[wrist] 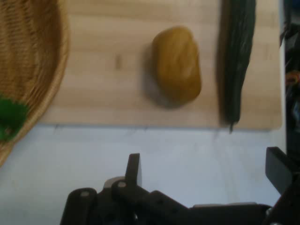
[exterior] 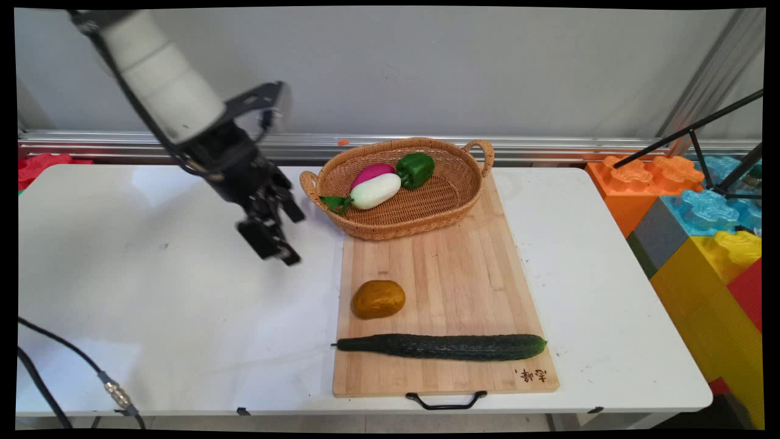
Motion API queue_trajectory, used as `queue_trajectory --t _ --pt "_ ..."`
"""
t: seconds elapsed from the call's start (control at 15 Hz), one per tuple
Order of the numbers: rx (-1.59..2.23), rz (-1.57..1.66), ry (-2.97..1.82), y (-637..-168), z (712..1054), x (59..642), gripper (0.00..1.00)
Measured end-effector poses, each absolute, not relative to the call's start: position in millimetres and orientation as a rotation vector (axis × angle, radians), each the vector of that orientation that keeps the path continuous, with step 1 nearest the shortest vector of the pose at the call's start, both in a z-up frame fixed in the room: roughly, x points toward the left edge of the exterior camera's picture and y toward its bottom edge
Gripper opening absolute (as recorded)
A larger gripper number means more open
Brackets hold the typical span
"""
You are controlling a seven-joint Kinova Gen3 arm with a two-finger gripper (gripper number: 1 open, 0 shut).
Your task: Pick up the potato from the cutting board
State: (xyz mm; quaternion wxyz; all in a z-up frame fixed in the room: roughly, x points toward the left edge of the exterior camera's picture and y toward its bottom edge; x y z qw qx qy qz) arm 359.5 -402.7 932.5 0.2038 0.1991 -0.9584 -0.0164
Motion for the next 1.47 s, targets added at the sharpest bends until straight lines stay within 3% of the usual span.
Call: queue_trajectory --t 0.53,1.47 --pt "0.594 -0.013 -2.666 -398.0 897.8 300.5 1.00" --pt "0.624 0.036 -2.571 -408.9 792.1 267.0 1.00"
